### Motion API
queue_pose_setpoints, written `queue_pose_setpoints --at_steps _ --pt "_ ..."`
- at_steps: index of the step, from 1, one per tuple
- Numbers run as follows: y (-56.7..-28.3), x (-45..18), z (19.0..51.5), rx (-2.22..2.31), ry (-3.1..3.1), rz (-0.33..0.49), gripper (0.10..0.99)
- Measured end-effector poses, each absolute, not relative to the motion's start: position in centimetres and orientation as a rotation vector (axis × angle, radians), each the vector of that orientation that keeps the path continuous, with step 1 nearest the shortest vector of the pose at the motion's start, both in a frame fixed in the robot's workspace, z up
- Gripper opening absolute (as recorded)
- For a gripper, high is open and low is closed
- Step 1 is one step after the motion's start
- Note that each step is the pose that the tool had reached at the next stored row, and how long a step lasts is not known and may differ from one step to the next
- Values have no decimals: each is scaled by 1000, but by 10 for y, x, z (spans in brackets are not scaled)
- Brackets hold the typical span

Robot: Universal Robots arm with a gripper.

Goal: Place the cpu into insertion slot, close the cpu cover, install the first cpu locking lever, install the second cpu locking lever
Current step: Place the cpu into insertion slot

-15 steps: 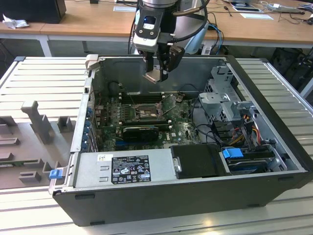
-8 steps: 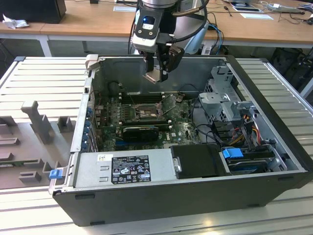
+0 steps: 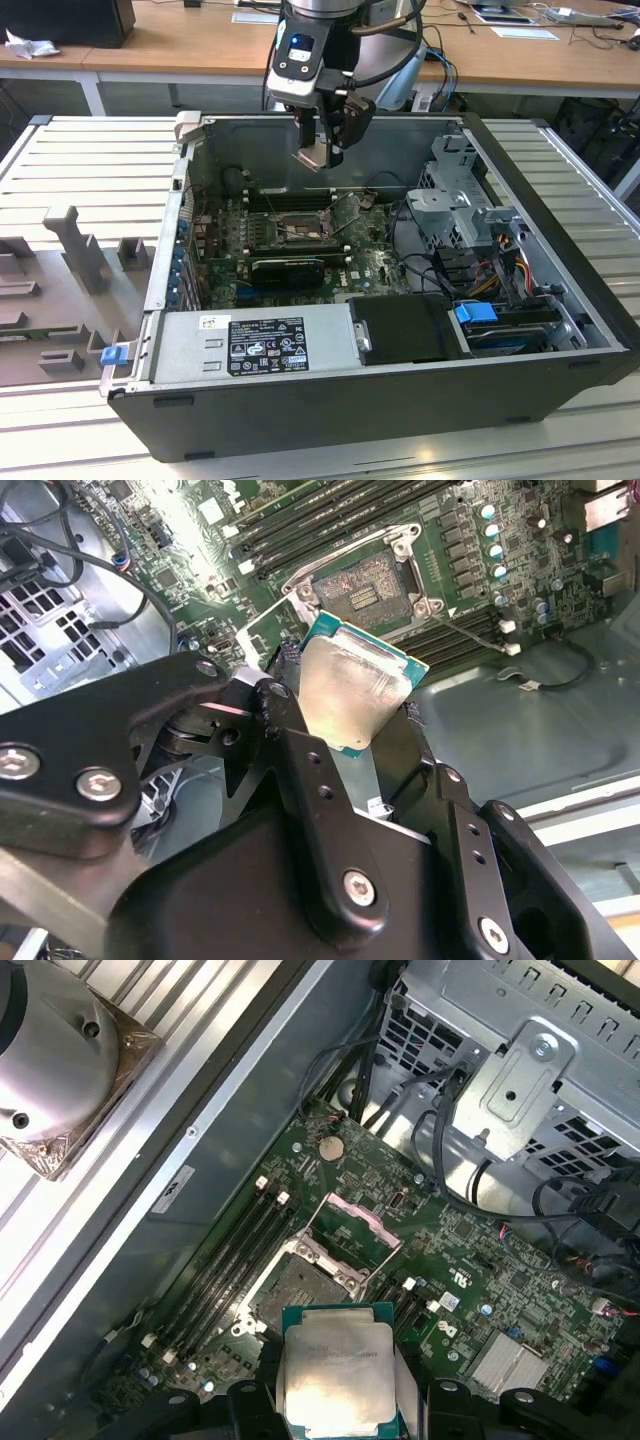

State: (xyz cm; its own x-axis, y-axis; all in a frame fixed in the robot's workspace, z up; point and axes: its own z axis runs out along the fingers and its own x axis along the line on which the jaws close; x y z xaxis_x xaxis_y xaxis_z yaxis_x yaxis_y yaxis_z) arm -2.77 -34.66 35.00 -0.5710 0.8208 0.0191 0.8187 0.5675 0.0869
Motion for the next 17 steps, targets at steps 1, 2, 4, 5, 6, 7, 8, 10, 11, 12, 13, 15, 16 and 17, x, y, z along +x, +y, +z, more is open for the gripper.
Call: queue_pose_setpoints --at_steps 1,2,4,5,6,7,8,10,11,12,13,15,16,17 --pt "-347 -28 350 1451 2757 134 529" --pt "-347 -28 350 1457 2753 134 529" --pt "-347 -28 349 1472 2744 134 529" --pt "-347 -28 349 1481 2740 134 529" --pt "-347 -28 349 1490 2734 133 529" --pt "-347 -28 349 1495 2731 133 529" --pt "-347 -28 349 1502 2727 133 529" --pt "-347 -28 349 1520 2717 133 529" --pt "-347 -28 349 1533 2709 132 529" --pt "-347 -28 349 1543 2703 132 529" --pt "-347 -28 349 1554 2696 132 529" --pt "-347 -28 348 1586 2676 132 529" --pt "-347 -28 348 1598 2669 131 529" --pt "-347 -28 348 1610 2661 131 529"
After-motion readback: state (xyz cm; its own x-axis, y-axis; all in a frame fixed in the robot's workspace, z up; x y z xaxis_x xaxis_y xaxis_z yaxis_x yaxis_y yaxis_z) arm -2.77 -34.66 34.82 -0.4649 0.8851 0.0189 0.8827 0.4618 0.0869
